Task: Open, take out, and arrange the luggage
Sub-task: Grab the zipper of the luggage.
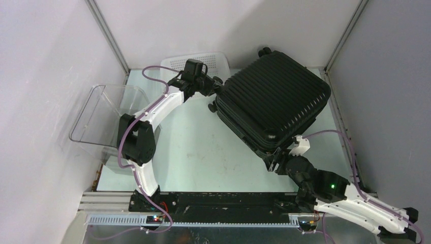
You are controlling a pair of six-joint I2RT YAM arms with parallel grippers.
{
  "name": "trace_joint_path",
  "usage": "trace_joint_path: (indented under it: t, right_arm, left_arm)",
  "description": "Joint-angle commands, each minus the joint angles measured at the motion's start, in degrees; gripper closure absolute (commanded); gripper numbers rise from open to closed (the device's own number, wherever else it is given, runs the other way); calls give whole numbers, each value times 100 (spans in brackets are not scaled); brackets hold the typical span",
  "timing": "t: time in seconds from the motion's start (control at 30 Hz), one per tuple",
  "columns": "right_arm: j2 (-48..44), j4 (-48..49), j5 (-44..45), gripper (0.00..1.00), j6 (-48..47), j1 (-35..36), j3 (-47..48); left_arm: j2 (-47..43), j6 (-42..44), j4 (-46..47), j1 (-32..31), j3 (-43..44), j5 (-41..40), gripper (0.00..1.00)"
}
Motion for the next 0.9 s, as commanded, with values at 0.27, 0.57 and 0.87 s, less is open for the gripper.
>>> trace_joint_path:
  t: [0.27, 0.57, 0.87]
  right_arm:
    - [199, 1811, -2353, 39, -1037, -2049, -831]
    - [244, 2391, -2771, 51, -1133, -2366, -1109]
    - [-8, 2100, -2502, 82, -1056, -2410, -1084]
  left_arm:
    - [-208, 230, 155, 19, -130, 157, 94]
    - [-202, 211, 172, 16, -150, 164, 95]
    - [-162, 334, 56, 12, -30, 155, 95]
